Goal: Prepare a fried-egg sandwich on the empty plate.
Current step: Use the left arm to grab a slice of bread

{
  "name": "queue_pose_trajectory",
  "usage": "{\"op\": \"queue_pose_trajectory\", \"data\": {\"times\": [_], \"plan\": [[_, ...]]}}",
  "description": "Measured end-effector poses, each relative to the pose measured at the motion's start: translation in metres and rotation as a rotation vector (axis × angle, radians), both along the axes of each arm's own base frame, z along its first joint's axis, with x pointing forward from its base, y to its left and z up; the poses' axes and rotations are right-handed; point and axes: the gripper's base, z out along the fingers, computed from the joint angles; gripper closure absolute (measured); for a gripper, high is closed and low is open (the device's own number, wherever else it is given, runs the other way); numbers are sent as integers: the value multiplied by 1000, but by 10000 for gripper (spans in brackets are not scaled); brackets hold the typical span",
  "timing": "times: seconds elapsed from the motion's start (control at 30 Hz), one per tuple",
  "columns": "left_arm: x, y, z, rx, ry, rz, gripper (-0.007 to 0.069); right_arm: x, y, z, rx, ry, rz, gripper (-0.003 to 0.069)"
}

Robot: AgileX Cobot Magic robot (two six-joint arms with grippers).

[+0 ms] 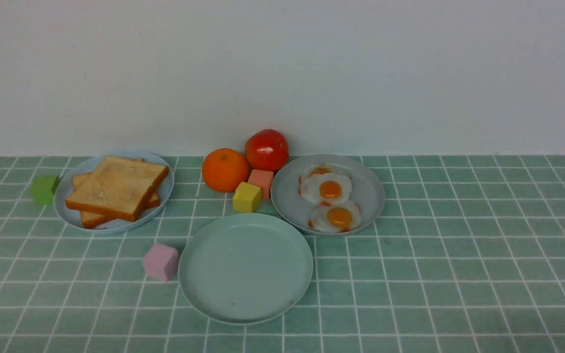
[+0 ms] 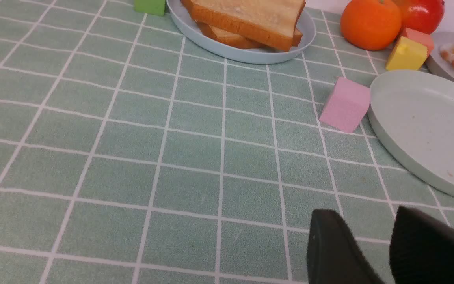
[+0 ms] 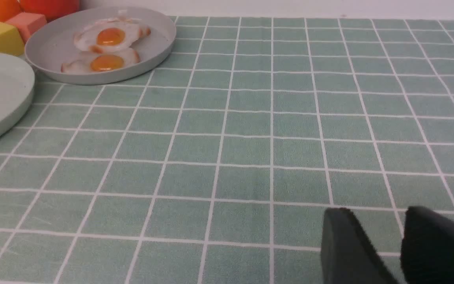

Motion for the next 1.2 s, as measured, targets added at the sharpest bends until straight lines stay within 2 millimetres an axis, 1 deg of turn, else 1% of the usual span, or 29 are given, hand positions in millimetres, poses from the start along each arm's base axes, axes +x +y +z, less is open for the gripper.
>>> {"op": "queue_pose_trajectory", "data": {"times": [0.47,0.53,0.6,0.67,0.77,0.8,0.83,0.9,0.93,1.03,1.07,1.13,1.17,1.2], "plan": [[0,0,0,10,-2,1,386,0,0,0,0,0,0,419],[1,1,2,10,-26,4,386,0,0,0,0,0,0,419],[2,0,9,-80,-93,20,386,0,0,0,0,0,0,419],[3,-1,16,-231,-161,43,386,0,0,0,0,0,0,419],[4,1,29,-512,-285,91,386,0,0,0,0,0,0,419],[4,2,30,-528,-292,94,386,0,0,0,0,0,0,419],[4,3,34,-620,-334,113,386,0,0,0,0,0,0,419],[4,6,38,-696,-378,131,387,0,0,0,0,0,0,419],[4,6,38,-696,-378,131,387,0,0,0,0,0,0,419],[3,1,54,-647,-343,84,437,0,0,0,0,0,0,419],[3,0,61,-609,-324,70,461,0,0,0,0,0,0,419],[9,-4,87,-481,-236,28,544,0,0,0,0,0,0,419],[10,-5,88,-470,-212,21,559,0,0,0,0,0,0,419],[17,-8,103,-409,-128,1,603,0,0,0,0,0,0,419]]}}
